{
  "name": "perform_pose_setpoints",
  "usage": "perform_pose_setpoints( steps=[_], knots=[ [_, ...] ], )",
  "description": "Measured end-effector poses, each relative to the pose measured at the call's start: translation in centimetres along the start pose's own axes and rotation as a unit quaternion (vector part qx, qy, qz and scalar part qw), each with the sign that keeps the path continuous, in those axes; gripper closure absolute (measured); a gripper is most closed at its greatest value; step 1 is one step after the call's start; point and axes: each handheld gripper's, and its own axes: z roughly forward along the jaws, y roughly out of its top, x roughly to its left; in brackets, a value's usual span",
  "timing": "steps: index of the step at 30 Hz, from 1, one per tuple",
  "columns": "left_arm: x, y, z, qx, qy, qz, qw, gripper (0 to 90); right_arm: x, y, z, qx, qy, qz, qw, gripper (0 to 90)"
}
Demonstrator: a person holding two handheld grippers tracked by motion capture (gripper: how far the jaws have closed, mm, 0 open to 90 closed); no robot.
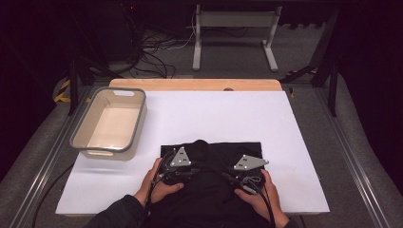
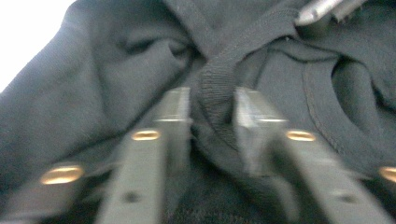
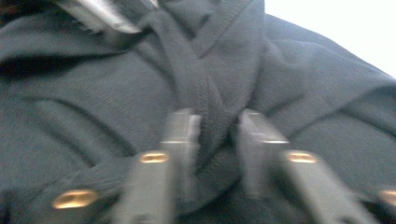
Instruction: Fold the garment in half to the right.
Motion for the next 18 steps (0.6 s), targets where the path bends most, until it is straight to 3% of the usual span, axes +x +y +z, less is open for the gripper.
perform_pose_setpoints(
  steps=[3,8,13,18],
  knots=[
    [-0.3,0.1,-0.7,-0.016,-0.003,0.007,0.9998,88.4,0.4,0.1,-0.6,-0.01,0.001,-0.017,0.9998,88.0],
    [-2.2,0.6,-3.2,-0.044,-0.013,0.052,0.9976,89.3,1.1,0.4,-2.4,-0.035,0.015,-0.031,0.9988,88.1],
    [-4.8,0.9,-4.9,-0.048,-0.022,0.095,0.9941,89.4,2.2,0.8,-4.3,-0.061,0.022,-0.047,0.9968,86.1],
    [-7.1,0.0,-6.3,-0.046,-0.036,0.115,0.9917,89.3,3.2,0.8,-5.5,-0.071,0.047,-0.055,0.9949,79.1]
  ],
)
